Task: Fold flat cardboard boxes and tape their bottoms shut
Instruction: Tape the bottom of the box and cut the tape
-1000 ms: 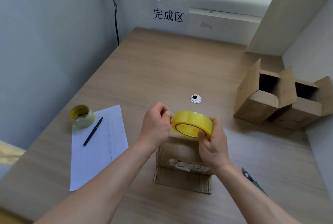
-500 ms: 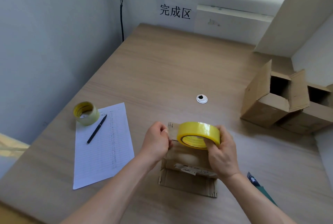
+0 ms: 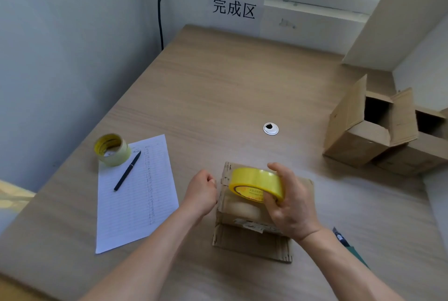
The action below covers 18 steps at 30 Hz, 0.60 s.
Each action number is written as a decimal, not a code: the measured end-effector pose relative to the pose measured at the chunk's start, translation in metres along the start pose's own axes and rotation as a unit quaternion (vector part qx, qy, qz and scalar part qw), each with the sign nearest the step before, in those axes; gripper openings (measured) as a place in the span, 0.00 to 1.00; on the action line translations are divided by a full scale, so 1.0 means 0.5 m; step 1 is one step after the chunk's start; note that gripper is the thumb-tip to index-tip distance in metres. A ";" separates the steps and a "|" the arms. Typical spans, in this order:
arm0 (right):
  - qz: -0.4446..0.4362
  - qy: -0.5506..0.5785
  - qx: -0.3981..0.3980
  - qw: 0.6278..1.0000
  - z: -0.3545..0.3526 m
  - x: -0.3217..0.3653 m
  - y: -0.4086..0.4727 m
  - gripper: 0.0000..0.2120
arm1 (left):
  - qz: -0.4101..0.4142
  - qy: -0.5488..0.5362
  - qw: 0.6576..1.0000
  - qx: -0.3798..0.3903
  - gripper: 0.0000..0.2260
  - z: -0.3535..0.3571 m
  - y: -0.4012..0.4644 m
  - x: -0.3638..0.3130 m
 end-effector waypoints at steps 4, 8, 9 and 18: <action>0.038 0.022 -0.009 0.999 0.006 -0.006 -0.011 0.29 | -0.019 0.029 0.999 -0.010 0.10 0.016 -0.001 0.027; 0.048 0.030 -0.017 0.998 0.005 -0.012 -0.012 0.23 | -0.067 -0.006 0.998 -0.016 0.10 0.023 -0.014 0.069; 0.047 0.031 -0.015 0.998 0.006 -0.013 -0.012 0.22 | -0.098 -0.077 0.992 -0.022 0.10 0.023 -0.019 0.075; 0.044 0.031 -0.010 0.998 0.011 -0.025 -0.014 0.21 | -0.113 -0.301 0.945 0.061 0.18 0.023 -0.046 0.015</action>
Point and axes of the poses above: each hand's wrist, its own y-axis towards the middle knuckle, its own z-axis out of the palm, x = y × z, the point moved 7 cm from there along y, towards the middle knuckle, and after that the axes turned 14 degrees about -x, right-handed, at the moved point
